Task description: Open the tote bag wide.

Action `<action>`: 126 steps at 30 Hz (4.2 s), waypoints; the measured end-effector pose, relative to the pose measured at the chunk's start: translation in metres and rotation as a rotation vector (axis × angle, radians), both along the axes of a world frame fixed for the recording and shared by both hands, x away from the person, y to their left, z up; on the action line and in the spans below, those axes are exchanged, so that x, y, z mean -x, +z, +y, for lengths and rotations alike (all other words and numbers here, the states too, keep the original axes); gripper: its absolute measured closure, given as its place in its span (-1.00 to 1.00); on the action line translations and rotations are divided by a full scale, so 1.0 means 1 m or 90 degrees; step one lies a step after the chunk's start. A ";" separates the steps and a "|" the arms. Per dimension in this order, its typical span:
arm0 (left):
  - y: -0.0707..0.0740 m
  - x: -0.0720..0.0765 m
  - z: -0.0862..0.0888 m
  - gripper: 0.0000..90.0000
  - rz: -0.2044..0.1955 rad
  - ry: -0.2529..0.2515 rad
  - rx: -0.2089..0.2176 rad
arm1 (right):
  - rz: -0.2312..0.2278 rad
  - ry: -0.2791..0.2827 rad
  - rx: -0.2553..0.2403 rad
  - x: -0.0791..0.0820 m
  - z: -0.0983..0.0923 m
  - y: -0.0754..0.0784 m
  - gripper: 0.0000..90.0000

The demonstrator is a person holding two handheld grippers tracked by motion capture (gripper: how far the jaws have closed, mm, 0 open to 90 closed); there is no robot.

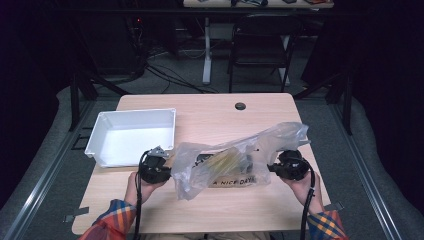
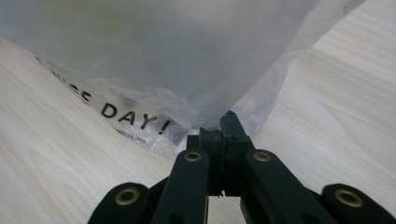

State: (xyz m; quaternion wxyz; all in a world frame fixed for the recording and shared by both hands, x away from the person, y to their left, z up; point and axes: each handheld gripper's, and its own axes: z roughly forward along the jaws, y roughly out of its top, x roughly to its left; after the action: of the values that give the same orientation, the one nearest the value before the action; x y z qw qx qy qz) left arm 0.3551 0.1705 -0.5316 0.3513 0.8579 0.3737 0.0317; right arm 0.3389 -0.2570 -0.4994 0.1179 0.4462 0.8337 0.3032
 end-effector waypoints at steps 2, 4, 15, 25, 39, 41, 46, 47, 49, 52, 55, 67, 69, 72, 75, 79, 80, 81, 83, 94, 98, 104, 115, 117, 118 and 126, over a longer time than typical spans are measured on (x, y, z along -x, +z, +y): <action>-0.001 -0.001 0.000 0.99 0.002 0.003 0.000 | 0.010 -0.002 0.007 -0.002 0.002 -0.004 1.00; -0.003 -0.002 0.000 0.98 -0.004 0.003 -0.008 | 0.040 0.013 0.017 -0.007 0.004 -0.012 1.00; 0.005 0.000 0.005 0.75 -0.023 -0.010 0.001 | -0.110 -0.023 -0.040 0.011 0.001 0.024 0.05; 0.011 0.005 0.005 0.12 -0.047 0.012 0.025 | -0.224 -0.011 -0.028 0.010 0.021 0.035 1.00; 0.069 0.055 -0.032 -0.41 -0.298 -0.002 -0.003 | -0.219 -0.015 -0.051 0.008 0.016 0.035 1.00; 0.070 0.055 -0.035 -0.24 -0.318 0.004 -0.002 | -0.218 -0.014 -0.054 0.007 0.016 0.035 1.00; 0.069 0.029 -0.036 0.67 -0.309 0.017 0.035 | -0.214 -0.022 -0.060 0.006 0.014 0.035 1.00; 0.068 0.026 -0.036 0.81 -0.304 0.018 0.034 | -0.210 -0.024 -0.062 0.007 0.012 0.035 1.00; 0.063 0.019 -0.033 0.93 -0.282 0.020 0.042 | -0.206 -0.028 -0.066 0.007 0.009 0.036 1.00; 0.058 0.012 -0.025 0.98 -0.246 0.029 0.059 | -0.195 -0.040 -0.085 0.008 0.002 0.035 1.00; 0.050 0.004 -0.019 0.99 -0.209 0.037 0.068 | -0.168 -0.054 -0.101 0.006 -0.006 0.030 1.00; 0.014 -0.008 -0.023 0.99 -0.093 0.006 -0.001 | -0.043 -0.030 -0.011 -0.013 -0.003 -0.020 1.00; 0.008 -0.009 -0.023 0.99 -0.070 0.003 -0.009 | -0.033 -0.026 -0.019 -0.014 0.000 -0.026 1.00; 0.002 -0.009 -0.024 0.99 -0.050 -0.006 -0.019 | -0.024 -0.021 -0.008 -0.015 0.000 -0.029 1.00; -0.003 -0.009 -0.026 0.99 -0.040 -0.016 -0.032 | -0.009 -0.018 -0.006 -0.017 0.000 -0.032 1.00; -0.007 -0.011 -0.026 0.99 -0.020 -0.026 -0.042 | 0.020 -0.008 0.011 -0.018 0.003 -0.038 1.00; -0.008 -0.012 -0.026 0.99 -0.019 -0.026 -0.046 | 0.023 -0.007 0.021 -0.018 0.004 -0.039 1.00; -0.010 -0.012 -0.027 0.99 -0.012 -0.027 -0.048 | 0.025 -0.005 0.017 -0.018 0.005 -0.041 1.00; -0.013 -0.012 -0.028 0.99 -0.007 -0.029 -0.061 | 0.035 -0.005 0.027 -0.019 0.006 -0.043 1.00; -0.027 -0.016 -0.035 0.98 0.005 -0.030 -0.100 | 0.044 -0.013 0.069 -0.025 0.012 -0.052 0.96; -0.027 -0.017 -0.035 0.97 0.003 -0.029 -0.101 | 0.024 -0.022 0.062 -0.022 0.006 -0.038 0.56; -0.027 -0.018 -0.034 0.94 0.002 -0.025 -0.099 | -0.027 -0.026 0.017 -0.003 -0.013 0.004 0.02; -0.028 -0.019 -0.035 0.91 0.003 -0.024 -0.107 | -0.013 0.043 -0.080 0.013 -0.003 0.029 -0.20; -0.028 -0.020 -0.034 0.88 0.004 -0.025 -0.112 | 0.020 0.061 -0.045 0.008 0.011 0.014 0.20; -0.028 -0.020 -0.034 0.86 0.004 -0.025 -0.112 | 0.030 0.067 -0.029 0.006 0.015 0.009 0.34; -0.015 -0.018 -0.024 0.19 0.015 -0.008 -0.110 | 0.012 0.055 0.003 0.002 0.026 -0.010 0.99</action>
State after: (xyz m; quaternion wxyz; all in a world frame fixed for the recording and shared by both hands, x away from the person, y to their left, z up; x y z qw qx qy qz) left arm 0.3727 0.1468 -0.5469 0.2720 0.8875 0.3683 0.0515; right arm 0.3369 -0.2310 -0.5095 0.0978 0.4121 0.8541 0.3020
